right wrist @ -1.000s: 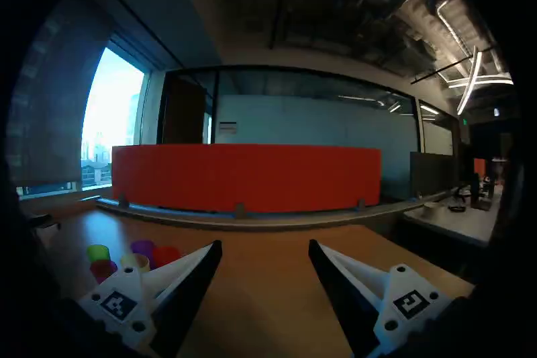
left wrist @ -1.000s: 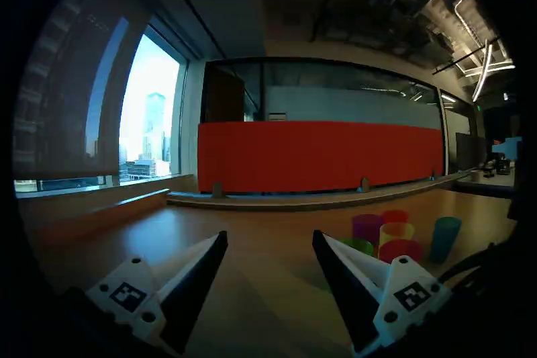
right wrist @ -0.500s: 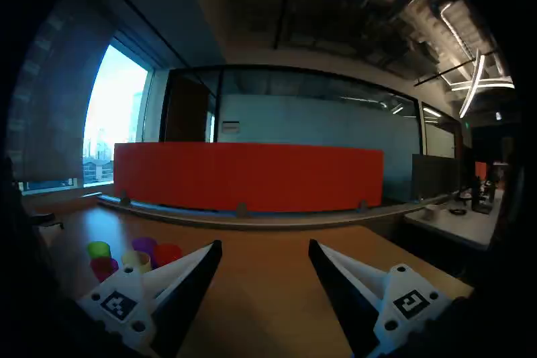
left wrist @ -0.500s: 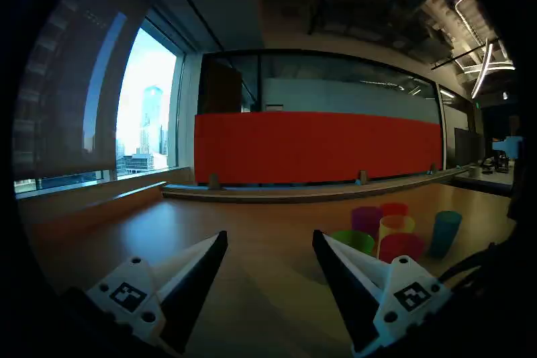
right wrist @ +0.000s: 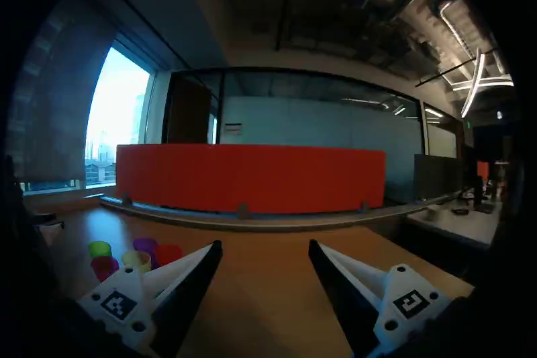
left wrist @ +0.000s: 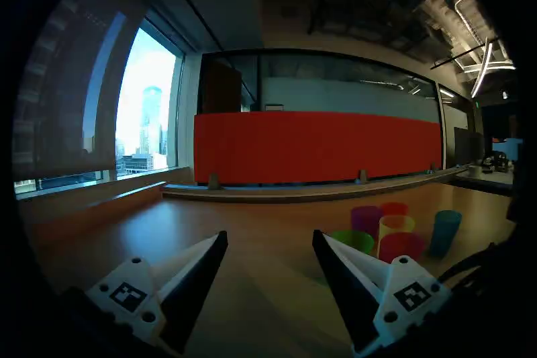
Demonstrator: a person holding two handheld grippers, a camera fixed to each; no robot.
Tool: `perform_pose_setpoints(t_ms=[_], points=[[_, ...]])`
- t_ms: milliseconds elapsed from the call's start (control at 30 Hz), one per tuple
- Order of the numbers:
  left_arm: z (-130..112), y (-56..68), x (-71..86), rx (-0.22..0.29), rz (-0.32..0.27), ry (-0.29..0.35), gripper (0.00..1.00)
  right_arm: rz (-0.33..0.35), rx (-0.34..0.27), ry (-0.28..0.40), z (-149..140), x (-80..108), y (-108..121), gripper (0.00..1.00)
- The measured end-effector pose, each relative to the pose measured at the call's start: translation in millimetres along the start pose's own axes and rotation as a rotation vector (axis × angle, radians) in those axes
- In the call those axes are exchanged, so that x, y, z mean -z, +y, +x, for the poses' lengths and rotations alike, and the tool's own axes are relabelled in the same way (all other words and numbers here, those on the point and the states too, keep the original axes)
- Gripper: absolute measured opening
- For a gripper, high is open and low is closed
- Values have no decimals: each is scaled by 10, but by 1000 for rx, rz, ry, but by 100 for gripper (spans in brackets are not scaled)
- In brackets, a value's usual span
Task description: Pour water
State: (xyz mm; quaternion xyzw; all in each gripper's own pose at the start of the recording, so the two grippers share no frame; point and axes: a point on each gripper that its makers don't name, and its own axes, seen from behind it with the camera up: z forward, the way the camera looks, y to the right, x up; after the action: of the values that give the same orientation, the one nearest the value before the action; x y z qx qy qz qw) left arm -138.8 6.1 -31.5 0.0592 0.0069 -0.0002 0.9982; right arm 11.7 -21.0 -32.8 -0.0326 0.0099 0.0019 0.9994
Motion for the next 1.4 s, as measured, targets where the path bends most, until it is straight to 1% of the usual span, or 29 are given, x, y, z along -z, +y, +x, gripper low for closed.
perform_pose_setpoints(t_ms=[167,300,467,667,867,1067,1267,1400], points=[[3,-1,-2,0,0,0,94,3,-2,3,-115,-64,-1,100],[4,-4,-2,0,0,0,94,11,15,-1,-236,-137,-11,100],[4,-4,0,0,0,0,94,20,35,10,-330,-196,-31,100],[5,-7,5,0,0,0,94,12,0,33,-367,-257,-5,100],[4,-5,4,0,0,0,94,29,-28,41,-446,-283,35,100],[2,-13,0,0,0,0,94,23,-55,17,-592,-324,119,100],[3,-12,-7,-1,0,0,94,19,-64,-14,-760,-354,164,100],[5,-10,-9,-1,0,0,94,15,-68,-20,-810,-367,191,100]])
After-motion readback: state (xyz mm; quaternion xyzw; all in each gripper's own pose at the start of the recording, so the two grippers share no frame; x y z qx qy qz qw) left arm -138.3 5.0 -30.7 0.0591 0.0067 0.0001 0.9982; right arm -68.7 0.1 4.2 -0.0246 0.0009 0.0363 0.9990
